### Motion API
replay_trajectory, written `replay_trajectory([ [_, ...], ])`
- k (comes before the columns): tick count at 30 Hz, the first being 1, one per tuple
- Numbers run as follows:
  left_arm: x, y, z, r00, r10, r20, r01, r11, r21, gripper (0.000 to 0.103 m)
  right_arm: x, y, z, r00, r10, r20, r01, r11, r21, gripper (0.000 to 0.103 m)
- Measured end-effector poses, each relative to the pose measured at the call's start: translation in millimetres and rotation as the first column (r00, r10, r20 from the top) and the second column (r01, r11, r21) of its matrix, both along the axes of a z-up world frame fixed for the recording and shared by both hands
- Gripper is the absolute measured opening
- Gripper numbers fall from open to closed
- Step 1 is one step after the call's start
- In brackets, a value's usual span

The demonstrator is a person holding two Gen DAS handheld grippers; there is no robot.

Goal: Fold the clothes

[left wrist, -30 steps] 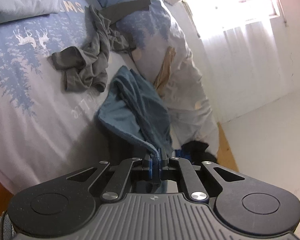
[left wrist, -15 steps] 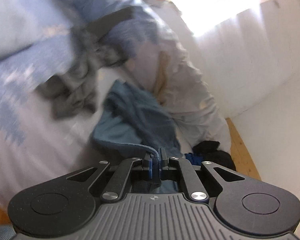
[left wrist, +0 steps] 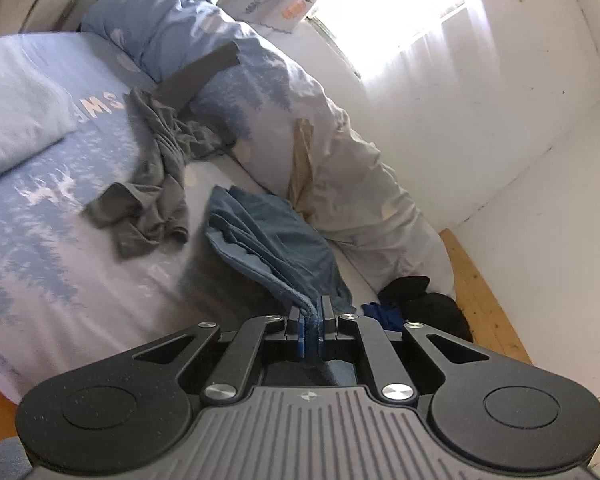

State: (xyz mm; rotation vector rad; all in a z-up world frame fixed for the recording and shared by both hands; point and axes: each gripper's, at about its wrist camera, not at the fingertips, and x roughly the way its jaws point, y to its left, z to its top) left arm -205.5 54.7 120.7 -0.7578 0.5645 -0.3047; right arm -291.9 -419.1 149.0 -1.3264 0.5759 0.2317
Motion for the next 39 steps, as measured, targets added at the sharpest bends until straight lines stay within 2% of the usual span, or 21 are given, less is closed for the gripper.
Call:
replay_trajectory([
  [5,-17,2,15,0.999,-0.019,0.028,0.019,1.0,0.006,0.009,-36,9,28,0.998,0.042,-0.043,-0.044,0.998,-0.053,0.001],
  [8,-21,-7,16,0.997,-0.057,0.043,0.054,0.997,0.048,0.009,-47,16,37,0.999,0.03,-0.045,-0.028,0.999,0.034,0.001],
  [12,-19,-7,-4,0.999,-0.046,-0.007,0.046,0.998,0.038,0.009,-46,28,6,0.998,0.028,-0.062,-0.019,0.989,0.147,0.001],
  [15,-19,-4,-11,0.999,-0.029,-0.032,0.03,0.999,0.037,0.009,-39,40,-32,0.994,0.003,-0.109,0.027,0.962,0.27,0.013],
  [17,-18,-3,-11,0.999,-0.029,-0.026,0.03,0.999,0.029,0.009,-29,45,-55,0.986,-0.04,-0.162,0.1,0.922,0.375,0.036],
  [18,-18,-3,-9,0.999,-0.031,-0.019,0.031,0.999,0.027,0.009,-22,46,-66,0.977,-0.067,-0.2,0.149,0.89,0.431,0.039],
  [19,-18,-3,-6,0.999,-0.032,-0.012,0.032,0.999,0.028,0.009,-13,43,-75,0.962,-0.101,-0.255,0.22,0.84,0.496,0.044],
  [20,-18,-3,-4,0.999,-0.034,-0.007,0.034,0.999,0.027,0.009,-3,39,-85,0.938,-0.143,-0.316,0.306,0.771,0.558,0.046],
  [21,-18,-3,-2,0.999,-0.036,-0.002,0.036,0.999,0.025,0.009,7,32,-95,0.905,-0.192,-0.379,0.4,0.685,0.608,0.046],
  [24,-18,-5,0,0.999,-0.047,0.007,0.047,0.999,0.028,0.009,25,10,-124,0.786,-0.276,-0.553,0.617,0.378,0.69,0.047],
  [27,-16,-9,-3,0.998,-0.057,0.007,0.057,0.998,0.028,0.009,30,1,-153,0.687,-0.316,-0.654,0.72,0.176,0.672,0.047],
  [35,-12,-10,-15,0.997,-0.077,-0.009,0.077,0.997,0.001,0.009,34,-9,-200,0.533,-0.39,-0.751,0.81,-0.02,0.586,0.048],
  [39,-10,-6,-20,0.998,-0.068,-0.014,0.068,0.998,-0.014,0.009,36,-6,-211,0.522,-0.388,-0.76,0.823,-0.005,0.568,0.047],
])
